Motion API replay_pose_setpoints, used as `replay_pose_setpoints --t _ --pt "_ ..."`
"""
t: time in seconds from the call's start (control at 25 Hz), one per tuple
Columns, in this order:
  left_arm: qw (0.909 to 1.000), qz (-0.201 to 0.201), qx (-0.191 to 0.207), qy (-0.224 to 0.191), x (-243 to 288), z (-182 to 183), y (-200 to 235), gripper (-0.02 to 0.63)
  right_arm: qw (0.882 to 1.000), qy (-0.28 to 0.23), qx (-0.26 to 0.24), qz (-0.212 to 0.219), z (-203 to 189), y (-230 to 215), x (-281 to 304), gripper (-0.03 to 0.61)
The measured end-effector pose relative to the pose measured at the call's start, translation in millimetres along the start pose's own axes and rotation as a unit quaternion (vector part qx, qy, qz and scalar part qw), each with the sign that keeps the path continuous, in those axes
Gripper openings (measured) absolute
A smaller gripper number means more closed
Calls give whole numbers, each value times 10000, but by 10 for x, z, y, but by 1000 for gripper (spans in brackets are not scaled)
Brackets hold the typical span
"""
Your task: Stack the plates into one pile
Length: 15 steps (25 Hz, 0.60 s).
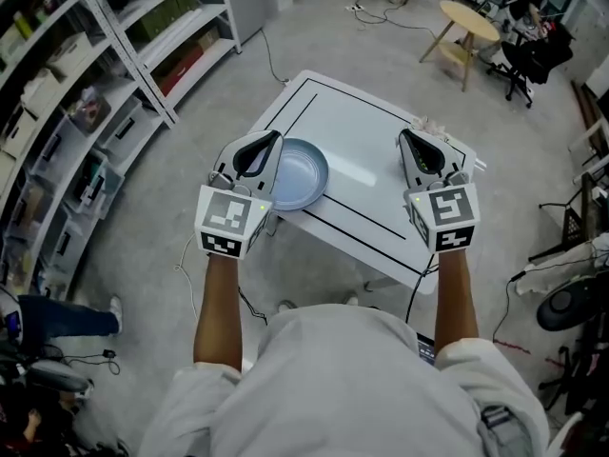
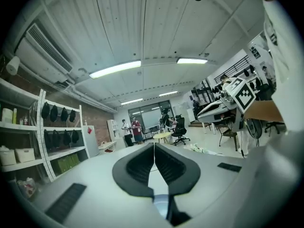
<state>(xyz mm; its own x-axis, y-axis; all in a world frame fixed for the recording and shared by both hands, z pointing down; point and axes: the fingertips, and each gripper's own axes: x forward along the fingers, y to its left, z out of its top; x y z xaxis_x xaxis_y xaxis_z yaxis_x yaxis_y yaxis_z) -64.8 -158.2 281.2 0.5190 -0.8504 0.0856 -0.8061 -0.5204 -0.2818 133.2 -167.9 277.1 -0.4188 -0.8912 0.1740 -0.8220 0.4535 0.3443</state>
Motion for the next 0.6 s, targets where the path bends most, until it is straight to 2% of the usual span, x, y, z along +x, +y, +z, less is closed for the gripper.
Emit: replay_pose_setpoints --t 0.6 --pt "9997 -117 -39 202 95 -140 -95 20 9999 53 -41 152 -108 51 86 12"
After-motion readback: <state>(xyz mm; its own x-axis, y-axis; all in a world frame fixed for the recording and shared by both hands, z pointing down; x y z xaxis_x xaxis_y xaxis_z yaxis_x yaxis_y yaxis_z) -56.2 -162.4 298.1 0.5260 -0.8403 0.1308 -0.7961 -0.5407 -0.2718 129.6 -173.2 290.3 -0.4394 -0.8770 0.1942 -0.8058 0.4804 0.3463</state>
